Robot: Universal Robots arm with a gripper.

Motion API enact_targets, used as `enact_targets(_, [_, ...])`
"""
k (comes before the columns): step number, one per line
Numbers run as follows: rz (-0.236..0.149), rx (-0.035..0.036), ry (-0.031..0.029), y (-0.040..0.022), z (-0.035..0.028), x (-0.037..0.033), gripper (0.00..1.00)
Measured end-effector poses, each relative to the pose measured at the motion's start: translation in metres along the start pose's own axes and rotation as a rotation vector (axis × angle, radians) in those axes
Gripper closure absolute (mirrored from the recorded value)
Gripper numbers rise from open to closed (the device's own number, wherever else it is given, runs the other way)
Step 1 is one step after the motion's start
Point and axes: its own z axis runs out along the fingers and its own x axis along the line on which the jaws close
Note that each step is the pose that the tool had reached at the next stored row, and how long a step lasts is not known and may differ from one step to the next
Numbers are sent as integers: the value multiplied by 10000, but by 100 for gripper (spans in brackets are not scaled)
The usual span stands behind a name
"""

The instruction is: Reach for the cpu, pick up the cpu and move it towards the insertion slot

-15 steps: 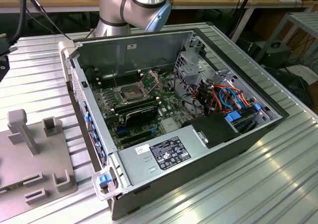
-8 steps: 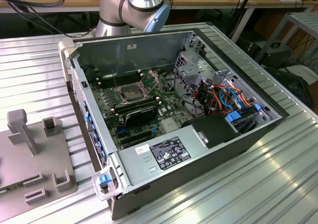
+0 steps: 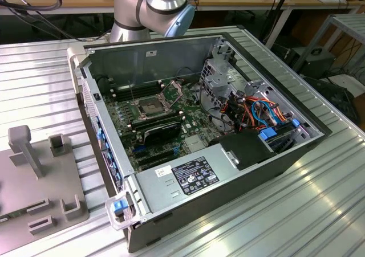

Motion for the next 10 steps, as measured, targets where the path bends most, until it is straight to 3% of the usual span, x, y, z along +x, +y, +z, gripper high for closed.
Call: enact_targets(10, [0, -1, 0, 0, 0, 0, 89])
